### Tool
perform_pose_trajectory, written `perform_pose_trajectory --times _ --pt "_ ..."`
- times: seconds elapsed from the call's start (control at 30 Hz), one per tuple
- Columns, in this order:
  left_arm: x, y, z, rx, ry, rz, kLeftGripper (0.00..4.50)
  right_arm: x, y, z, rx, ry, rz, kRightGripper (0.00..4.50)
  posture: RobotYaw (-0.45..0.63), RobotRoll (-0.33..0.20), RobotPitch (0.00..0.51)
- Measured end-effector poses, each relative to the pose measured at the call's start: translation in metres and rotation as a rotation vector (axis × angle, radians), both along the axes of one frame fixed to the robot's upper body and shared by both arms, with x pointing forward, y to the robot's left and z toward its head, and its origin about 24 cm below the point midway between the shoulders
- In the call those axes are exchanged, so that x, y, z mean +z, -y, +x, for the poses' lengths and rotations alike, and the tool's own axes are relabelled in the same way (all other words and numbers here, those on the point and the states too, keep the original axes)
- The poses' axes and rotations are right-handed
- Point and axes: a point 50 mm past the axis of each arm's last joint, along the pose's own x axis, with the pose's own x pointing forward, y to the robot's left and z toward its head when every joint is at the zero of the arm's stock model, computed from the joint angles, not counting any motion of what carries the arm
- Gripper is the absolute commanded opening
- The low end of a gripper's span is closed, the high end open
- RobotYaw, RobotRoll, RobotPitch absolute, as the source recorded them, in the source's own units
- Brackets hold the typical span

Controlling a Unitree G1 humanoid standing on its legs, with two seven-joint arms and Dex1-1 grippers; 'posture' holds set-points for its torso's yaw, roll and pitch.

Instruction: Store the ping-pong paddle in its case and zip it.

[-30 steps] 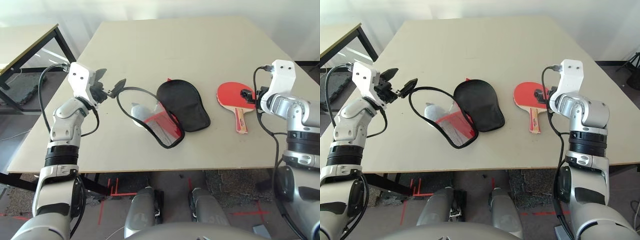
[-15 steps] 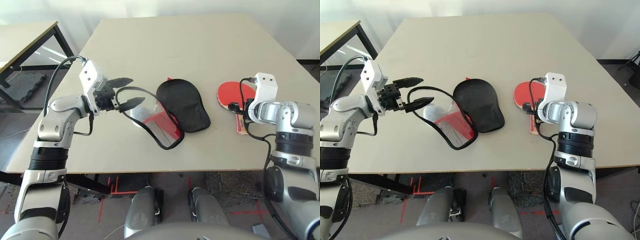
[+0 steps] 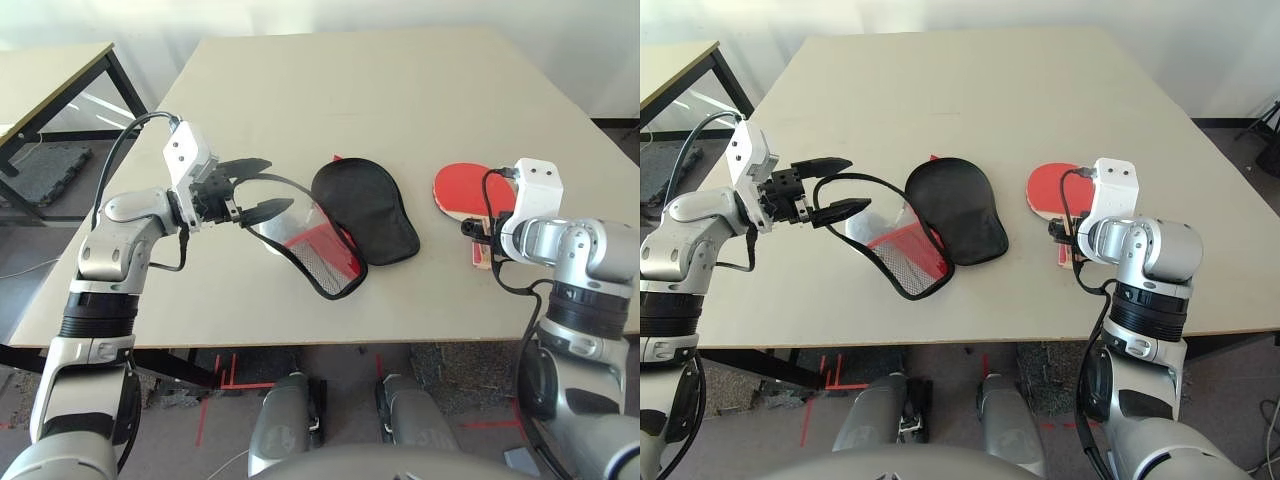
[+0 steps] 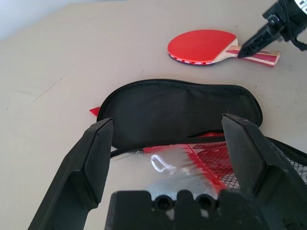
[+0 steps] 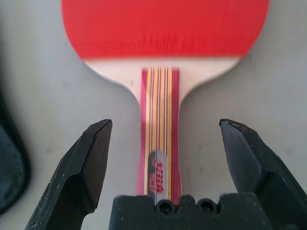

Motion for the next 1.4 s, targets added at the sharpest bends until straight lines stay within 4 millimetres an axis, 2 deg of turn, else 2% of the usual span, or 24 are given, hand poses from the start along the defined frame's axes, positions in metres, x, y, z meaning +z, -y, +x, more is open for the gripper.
perform_pose_trajectory --times 0.03,0.13,0.27,0.3,0.5,0.7,0.77,0.93,1.13,1.4 --pt "0.000 0.000 0.000 0.000 0.000 0.000 4.50 -0.001 0.001 0.000 -0.005 0.000 0.001 3.86 0.06 0.000 0.081" --pt "0.000 0.000 0.000 0.000 0.000 0.000 4.50 -0.002 0.000 0.000 -0.008 0.003 0.008 2.82 0.06 0.000 0.082" --pt "0.000 0.000 0.000 0.000 0.000 0.001 4.50 -0.004 -0.004 0.002 0.009 0.017 0.028 1.22 0.06 0.000 0.082" --pt "0.000 0.000 0.000 0.000 -0.001 0.002 4.50 -0.004 -0.004 0.002 0.010 0.017 0.026 1.08 0.06 0.000 0.082" --pt "-0.002 0.000 0.000 -0.001 -0.004 0.009 4.50 0.000 -0.007 0.005 0.064 0.039 0.010 1.08 0.05 0.000 0.085" --pt "-0.005 -0.001 0.001 0.000 -0.012 0.013 4.50 0.016 -0.011 0.009 0.144 0.102 -0.006 1.08 0.06 0.000 0.080" --pt "-0.008 -0.002 0.002 0.001 -0.019 0.015 4.50 0.025 -0.018 0.012 0.188 0.135 -0.006 1.08 0.07 0.000 0.075" --pt "-0.008 -0.003 0.001 0.002 -0.013 0.022 4.50 0.045 -0.051 0.018 0.323 0.204 0.044 1.08 0.08 0.000 0.067" --pt "-0.009 -0.004 0.001 0.003 -0.009 0.024 4.50 0.035 -0.089 0.019 0.412 0.169 0.113 1.08 0.10 0.000 0.064" --pt "-0.015 -0.006 -0.001 0.017 -0.027 0.025 4.50 0.020 -0.112 0.020 0.432 0.106 0.142 1.08 0.12 0.000 0.065"
